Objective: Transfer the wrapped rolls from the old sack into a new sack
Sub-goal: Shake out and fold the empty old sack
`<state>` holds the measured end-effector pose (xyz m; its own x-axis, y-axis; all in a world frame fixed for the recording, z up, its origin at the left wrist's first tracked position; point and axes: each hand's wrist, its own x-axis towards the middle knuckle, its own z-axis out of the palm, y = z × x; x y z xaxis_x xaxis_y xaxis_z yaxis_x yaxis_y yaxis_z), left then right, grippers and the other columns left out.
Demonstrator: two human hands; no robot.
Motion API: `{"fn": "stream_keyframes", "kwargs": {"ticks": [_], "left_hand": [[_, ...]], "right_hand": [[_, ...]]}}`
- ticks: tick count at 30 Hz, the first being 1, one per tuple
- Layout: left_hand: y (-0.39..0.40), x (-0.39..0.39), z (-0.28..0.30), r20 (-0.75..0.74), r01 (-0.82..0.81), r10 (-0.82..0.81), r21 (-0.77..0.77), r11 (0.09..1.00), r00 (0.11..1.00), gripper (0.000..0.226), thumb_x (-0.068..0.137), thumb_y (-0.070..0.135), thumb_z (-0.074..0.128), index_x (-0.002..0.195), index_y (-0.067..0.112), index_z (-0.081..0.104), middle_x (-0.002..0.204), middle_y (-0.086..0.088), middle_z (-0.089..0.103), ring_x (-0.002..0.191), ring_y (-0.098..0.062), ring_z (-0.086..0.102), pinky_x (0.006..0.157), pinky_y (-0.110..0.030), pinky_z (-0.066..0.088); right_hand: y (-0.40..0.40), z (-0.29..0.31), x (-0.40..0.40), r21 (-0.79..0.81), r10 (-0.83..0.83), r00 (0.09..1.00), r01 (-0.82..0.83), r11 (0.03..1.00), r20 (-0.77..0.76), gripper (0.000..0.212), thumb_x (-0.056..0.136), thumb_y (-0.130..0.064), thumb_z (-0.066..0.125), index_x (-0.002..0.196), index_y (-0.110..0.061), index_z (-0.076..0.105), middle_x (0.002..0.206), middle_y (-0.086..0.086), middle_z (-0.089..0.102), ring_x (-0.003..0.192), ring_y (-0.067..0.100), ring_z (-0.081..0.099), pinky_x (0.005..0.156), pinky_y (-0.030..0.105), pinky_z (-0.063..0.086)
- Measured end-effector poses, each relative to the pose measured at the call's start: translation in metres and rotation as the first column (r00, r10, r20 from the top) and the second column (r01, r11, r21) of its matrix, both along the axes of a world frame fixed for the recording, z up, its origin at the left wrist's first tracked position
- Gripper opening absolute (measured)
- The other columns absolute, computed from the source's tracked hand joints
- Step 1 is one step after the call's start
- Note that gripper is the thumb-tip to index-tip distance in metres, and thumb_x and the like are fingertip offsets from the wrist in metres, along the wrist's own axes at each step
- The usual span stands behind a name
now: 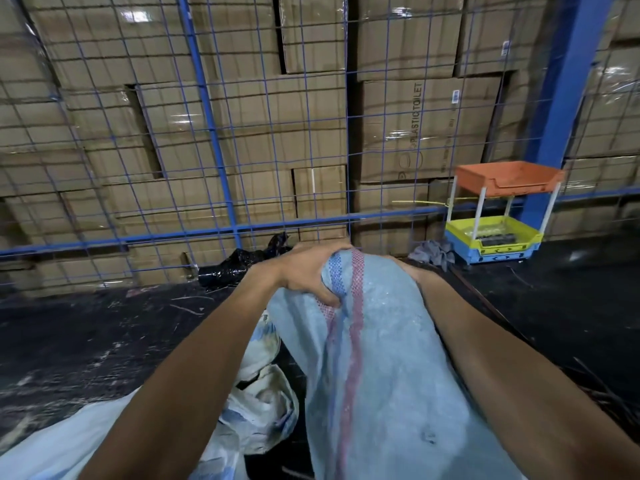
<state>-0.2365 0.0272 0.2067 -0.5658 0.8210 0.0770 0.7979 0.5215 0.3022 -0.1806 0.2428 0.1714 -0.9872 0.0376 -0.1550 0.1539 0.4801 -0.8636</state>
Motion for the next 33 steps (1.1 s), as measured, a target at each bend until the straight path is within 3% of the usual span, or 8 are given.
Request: {"fn": "stream_keyframes", "kwargs": {"ticks": [4,11,14,18,22,25,28,33], "left_hand": [[-0.006,-0.010,-0.007,0.152,-0.066,0.056,0.061,0.996,0.987,0.064,0.056,0.021,0.086,0.111,0.041,0.061,0.109,0.012,0.067,0.101,-0.011,0.064,0.092,-0.042,0.054],[-0.008,-0.011,0.008,0.214,-0.161,0.147,0.046,0.986,0.966,0.057,0.059,0.015,0.085,0.105,0.040,0.063,0.104,0.012,0.071,0.097,-0.010,0.067,0.088,-0.033,0.055],[-0.018,-0.020,0.004,0.142,-0.365,0.357,0.031,0.931,0.923,0.045,0.052,0.030,0.083,0.093,0.033,0.064,0.091,0.009,0.072,0.086,-0.014,0.069,0.082,-0.039,0.058],[-0.038,-0.035,-0.010,0.222,-0.673,0.639,0.139,0.727,0.736,0.051,0.044,0.042,0.083,0.089,0.021,0.069,0.087,0.000,0.072,0.081,-0.019,0.067,0.078,-0.040,0.059],[-0.049,-0.026,-0.009,0.625,-0.733,0.471,0.255,0.631,0.623,0.028,0.065,0.017,0.086,0.091,0.012,0.076,0.088,-0.009,0.077,0.081,-0.023,0.072,0.069,-0.031,0.058],[-0.058,-0.005,-0.011,0.787,-0.670,0.224,0.296,0.681,0.575,0.028,0.076,0.010,0.080,0.103,0.013,0.071,0.094,-0.006,0.077,0.095,-0.027,0.071,0.078,-0.032,0.057],[-0.070,0.003,-0.023,0.878,-0.629,-0.004,0.346,0.696,0.478,0.073,0.038,0.022,0.099,0.105,0.010,0.070,0.102,-0.011,0.075,0.090,-0.025,0.072,0.078,-0.035,0.060],[-0.065,0.019,-0.041,0.933,-0.633,-0.199,0.351,0.690,0.300,0.068,0.012,0.024,0.096,0.077,0.007,0.080,0.083,-0.013,0.074,0.069,-0.025,0.072,0.064,-0.031,0.058]], "right_hand": [[0.002,0.002,-0.006,-0.209,-0.083,0.991,0.104,0.972,0.106,0.061,0.082,-0.062,0.066,0.122,-0.016,0.064,0.118,0.000,0.067,0.104,0.020,0.064,0.094,0.029,0.048],[-0.004,0.008,-0.009,-0.173,-0.185,0.977,0.202,0.964,0.109,0.061,0.094,-0.059,0.052,0.133,-0.014,0.058,0.131,0.007,0.063,0.107,0.023,0.063,0.095,0.036,0.050],[-0.014,0.020,-0.009,-0.008,-0.291,0.925,0.298,0.955,-0.244,0.054,0.100,-0.055,0.041,0.127,-0.013,0.061,0.121,0.007,0.064,0.116,0.026,0.059,0.095,0.034,0.045],[-0.026,0.028,0.001,0.076,-0.152,0.812,0.234,0.969,-0.564,0.032,0.093,-0.048,0.060,0.081,-0.019,0.069,0.073,-0.008,0.067,0.076,0.010,0.064,0.066,0.026,0.045],[-0.023,-0.012,-0.006,0.331,-0.091,0.926,0.221,0.917,-0.366,0.045,0.079,-0.069,0.060,0.112,-0.038,0.059,0.128,0.000,0.055,0.117,0.023,0.056,0.100,0.045,0.046],[-0.017,-0.028,0.000,-0.077,-0.178,0.921,0.161,0.984,-0.347,0.076,0.069,-0.071,0.072,0.133,-0.049,0.038,0.149,-0.002,0.029,0.131,0.020,0.041,0.114,0.046,0.036],[-0.013,-0.027,0.006,-0.576,-0.115,0.953,-0.071,0.814,-0.280,0.100,0.058,-0.065,0.085,0.141,-0.053,0.030,0.148,-0.008,0.039,0.130,0.018,0.048,0.111,0.049,0.040],[-0.026,-0.024,0.017,-0.719,0.072,0.984,-0.167,0.675,-0.161,0.087,0.064,-0.059,0.081,0.142,-0.041,0.046,0.135,-0.003,0.061,0.121,0.019,0.059,0.098,0.043,0.050]]}}
